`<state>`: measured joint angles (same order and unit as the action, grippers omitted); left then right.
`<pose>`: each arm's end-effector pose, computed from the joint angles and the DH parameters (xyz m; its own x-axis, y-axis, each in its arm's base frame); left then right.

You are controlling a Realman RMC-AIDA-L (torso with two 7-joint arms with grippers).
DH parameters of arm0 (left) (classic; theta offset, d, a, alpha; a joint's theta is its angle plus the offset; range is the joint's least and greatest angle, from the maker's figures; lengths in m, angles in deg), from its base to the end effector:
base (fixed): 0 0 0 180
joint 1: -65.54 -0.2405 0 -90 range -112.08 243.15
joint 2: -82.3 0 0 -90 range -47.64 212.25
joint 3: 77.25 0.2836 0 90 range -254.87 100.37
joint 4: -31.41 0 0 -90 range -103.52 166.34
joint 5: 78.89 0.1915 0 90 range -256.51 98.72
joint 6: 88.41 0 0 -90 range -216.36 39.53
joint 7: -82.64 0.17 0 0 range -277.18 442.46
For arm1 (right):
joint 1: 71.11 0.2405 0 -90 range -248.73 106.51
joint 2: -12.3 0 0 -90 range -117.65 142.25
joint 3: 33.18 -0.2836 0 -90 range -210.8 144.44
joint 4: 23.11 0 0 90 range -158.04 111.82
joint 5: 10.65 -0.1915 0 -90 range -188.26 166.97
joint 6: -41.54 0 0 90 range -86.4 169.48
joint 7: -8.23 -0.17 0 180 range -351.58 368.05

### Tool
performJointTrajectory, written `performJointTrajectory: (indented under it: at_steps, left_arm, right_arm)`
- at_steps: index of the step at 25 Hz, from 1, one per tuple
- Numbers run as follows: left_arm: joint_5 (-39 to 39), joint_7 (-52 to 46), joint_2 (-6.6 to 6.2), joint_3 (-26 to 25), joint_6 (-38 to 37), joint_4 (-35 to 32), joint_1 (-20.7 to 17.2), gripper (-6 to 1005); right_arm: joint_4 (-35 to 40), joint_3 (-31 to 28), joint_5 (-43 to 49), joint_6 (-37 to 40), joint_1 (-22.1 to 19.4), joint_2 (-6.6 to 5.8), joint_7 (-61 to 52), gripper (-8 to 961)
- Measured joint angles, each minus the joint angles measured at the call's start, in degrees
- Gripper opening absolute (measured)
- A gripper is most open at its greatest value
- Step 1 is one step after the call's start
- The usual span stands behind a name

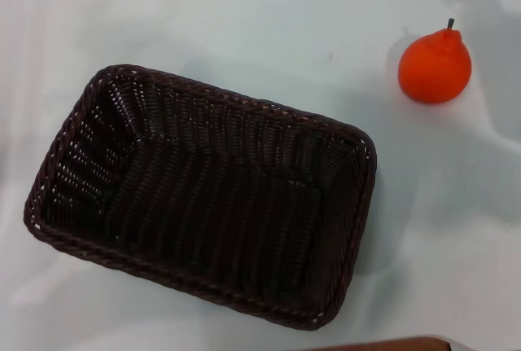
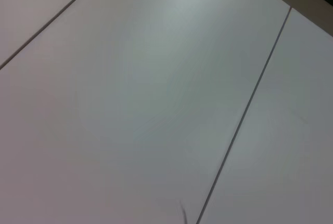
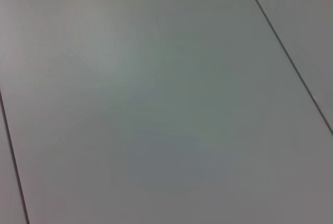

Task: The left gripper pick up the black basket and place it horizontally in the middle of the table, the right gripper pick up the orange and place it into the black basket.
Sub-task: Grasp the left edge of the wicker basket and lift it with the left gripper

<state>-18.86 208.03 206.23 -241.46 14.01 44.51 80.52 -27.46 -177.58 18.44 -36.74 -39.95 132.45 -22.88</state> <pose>-0.3283 0.2638 0.0685 0.1310 -0.4076 0.9037 0.9072 -0.3184 -0.2751 0.3220 0.3819 0.0637 -0.3786 -0.3474 0.8579 0.9087 0.0363 0.4158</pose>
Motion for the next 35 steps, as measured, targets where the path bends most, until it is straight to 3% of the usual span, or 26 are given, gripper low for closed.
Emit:
performJointTrajectory:
  at_steps: [16,20,22,24,30,32,35]
  left_arm:
    - [0.21,-0.74,-0.14,0.34,-0.06,0.2,0.13,714]
    - [1.47,-8.64,-1.19,3.44,-2.31,3.93,-0.08,713]
    - [2.59,-13.97,-2.55,7.0,-3.52,7.65,-0.28,712]
    - [4.06,-19.47,-4.7,11.34,-3.81,11.49,-0.35,711]
    - [16.75,-43.59,-13.56,22.99,-5.29,28.04,0.41,702]
    - [23.57,-50.87,-14.6,23.78,-6.29,35.48,0.45,702]
    - [34.22,-60.95,-15.05,23.8,-6.66,46.68,0.63,702]
  right_arm:
    - [0.23,-0.08,0.0,-0.29,0.13,0.0,0.0,924]
    - [0.32,0.11,0.0,-0.44,0.13,0.0,0.0,924]
    - [0.36,0.17,0.0,-0.37,0.13,0.0,0.0,924]
    - [0.41,0.22,0.0,-0.26,0.13,0.0,0.0,924]
    - [0.39,0.1,0.0,-0.17,0.2,0.0,0.0,925]
    - [0.34,0.03,0.0,-0.14,0.21,0.0,0.0,925]
    - [0.19,-0.04,0.0,-0.13,0.22,0.0,0.0,925]
